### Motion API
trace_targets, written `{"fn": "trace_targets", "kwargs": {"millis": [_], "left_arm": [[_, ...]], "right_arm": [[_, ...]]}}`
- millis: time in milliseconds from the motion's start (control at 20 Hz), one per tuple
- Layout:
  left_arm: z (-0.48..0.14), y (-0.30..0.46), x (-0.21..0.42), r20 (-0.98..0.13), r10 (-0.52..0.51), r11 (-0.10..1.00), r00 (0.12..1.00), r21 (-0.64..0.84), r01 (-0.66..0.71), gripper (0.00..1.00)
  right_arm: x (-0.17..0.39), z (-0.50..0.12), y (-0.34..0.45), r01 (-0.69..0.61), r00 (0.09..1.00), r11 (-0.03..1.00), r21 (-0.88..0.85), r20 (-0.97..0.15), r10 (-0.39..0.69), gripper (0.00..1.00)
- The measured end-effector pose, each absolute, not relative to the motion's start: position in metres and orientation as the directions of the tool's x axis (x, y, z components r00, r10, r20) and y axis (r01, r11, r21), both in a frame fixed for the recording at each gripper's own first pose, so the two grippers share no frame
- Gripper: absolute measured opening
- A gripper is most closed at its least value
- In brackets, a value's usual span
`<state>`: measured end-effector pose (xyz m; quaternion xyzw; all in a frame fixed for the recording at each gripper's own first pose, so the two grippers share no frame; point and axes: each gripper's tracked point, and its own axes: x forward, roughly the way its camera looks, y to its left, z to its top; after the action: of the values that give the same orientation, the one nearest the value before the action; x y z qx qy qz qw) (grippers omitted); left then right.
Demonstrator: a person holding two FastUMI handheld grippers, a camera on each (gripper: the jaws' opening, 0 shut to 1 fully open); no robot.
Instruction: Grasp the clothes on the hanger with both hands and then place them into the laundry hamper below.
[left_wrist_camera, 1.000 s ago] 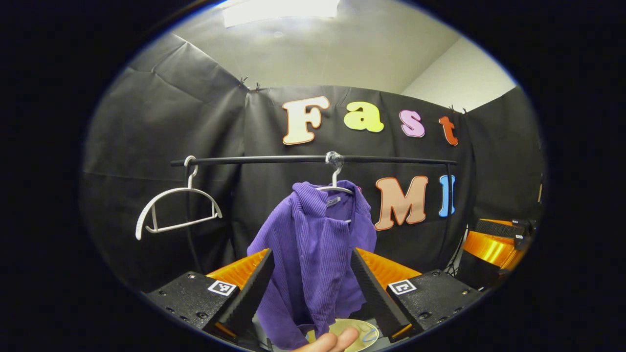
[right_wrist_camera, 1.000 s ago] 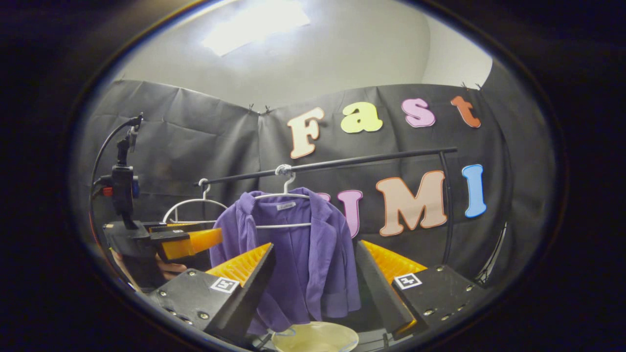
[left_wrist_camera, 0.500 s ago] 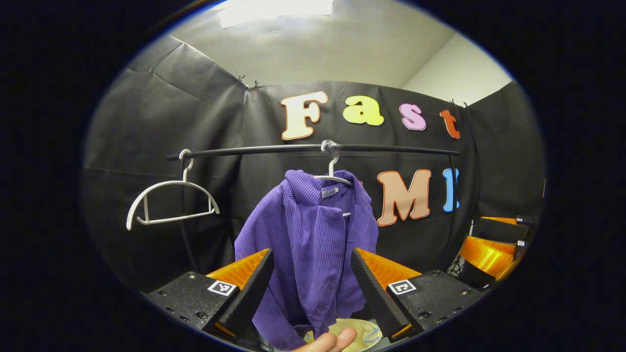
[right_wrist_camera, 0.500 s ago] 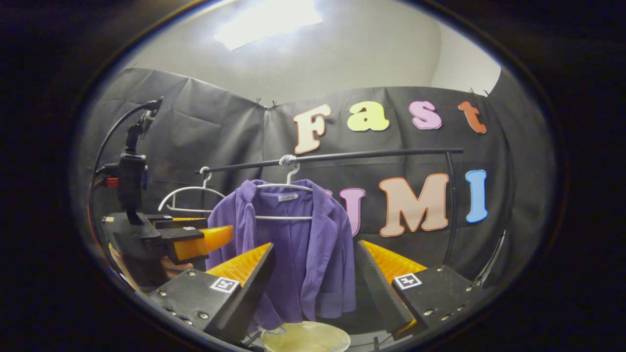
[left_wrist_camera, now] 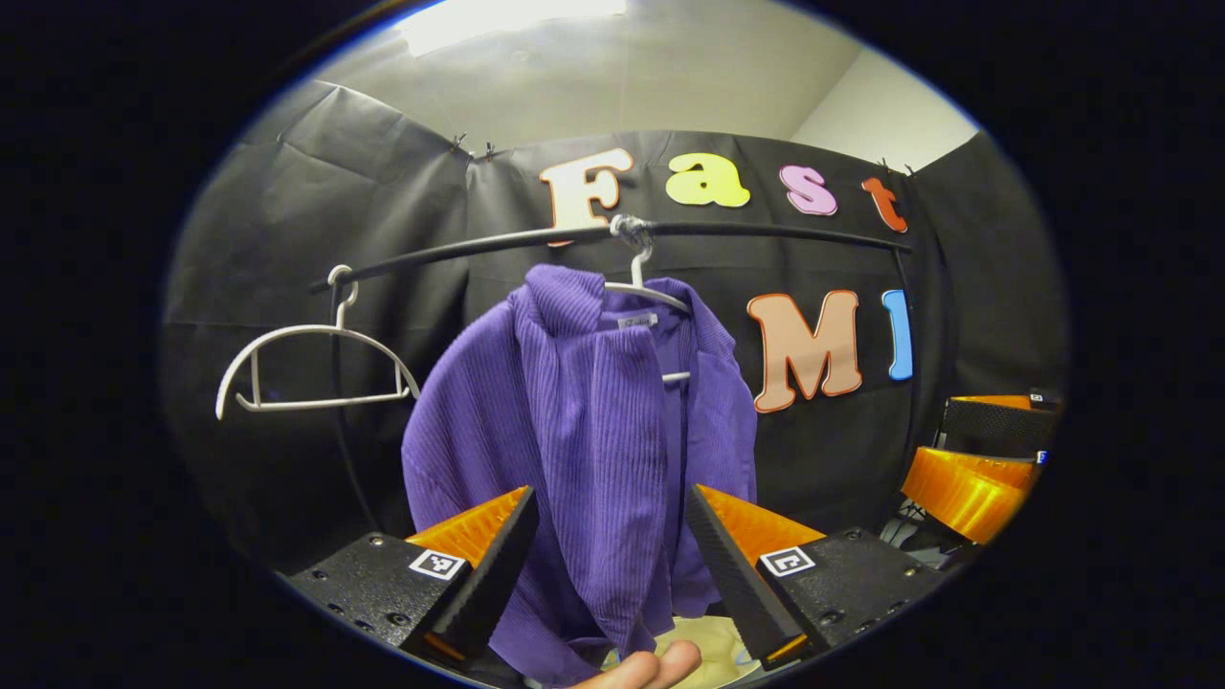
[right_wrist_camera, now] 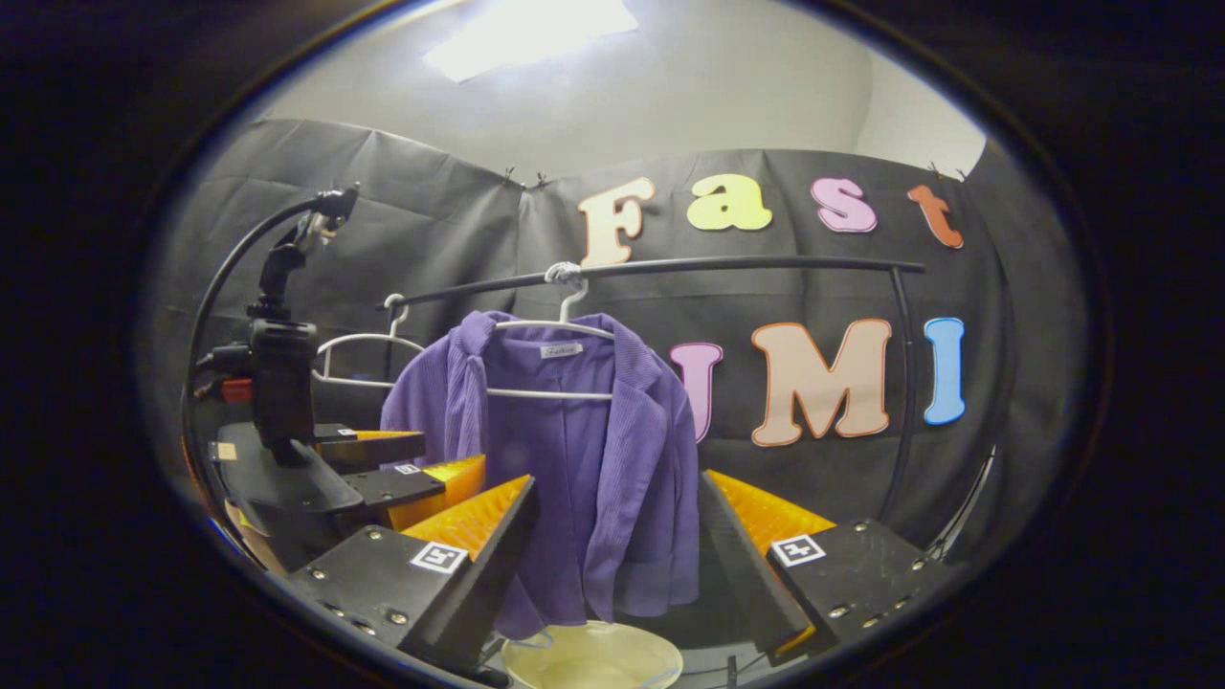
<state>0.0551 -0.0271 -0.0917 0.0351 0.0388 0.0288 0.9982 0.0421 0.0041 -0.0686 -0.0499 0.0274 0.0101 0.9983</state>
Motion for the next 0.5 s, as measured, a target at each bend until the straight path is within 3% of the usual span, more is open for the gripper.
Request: {"fn": "trace_targets", "kwargs": {"millis": [50,350,450,500], "left_arm": [[-0.095,-0.027,0.06,-0.079,0.063,0.996,0.995,0.068,-0.057,0.95],[-0.107,-0.026,0.098,-0.061,0.086,0.993,0.994,0.081,-0.081,0.96],[-0.109,-0.029,0.112,-0.053,0.073,0.994,0.996,0.085,-0.068,0.87],[-0.11,-0.026,0.116,-0.057,0.088,0.992,0.994,0.091,-0.083,0.77]], "right_arm": [[0.047,-0.074,0.004,-0.028,0.998,0.995,-0.097,-0.065,0.022,0.99],[0.079,-0.112,-0.004,-0.054,0.991,0.996,-0.071,-0.124,0.045,0.99],[0.092,-0.122,-0.006,-0.061,0.99,0.995,-0.076,-0.132,0.051,0.95],[0.099,-0.127,-0.006,-0.066,0.989,0.995,-0.071,-0.138,0.056,0.95]]}}
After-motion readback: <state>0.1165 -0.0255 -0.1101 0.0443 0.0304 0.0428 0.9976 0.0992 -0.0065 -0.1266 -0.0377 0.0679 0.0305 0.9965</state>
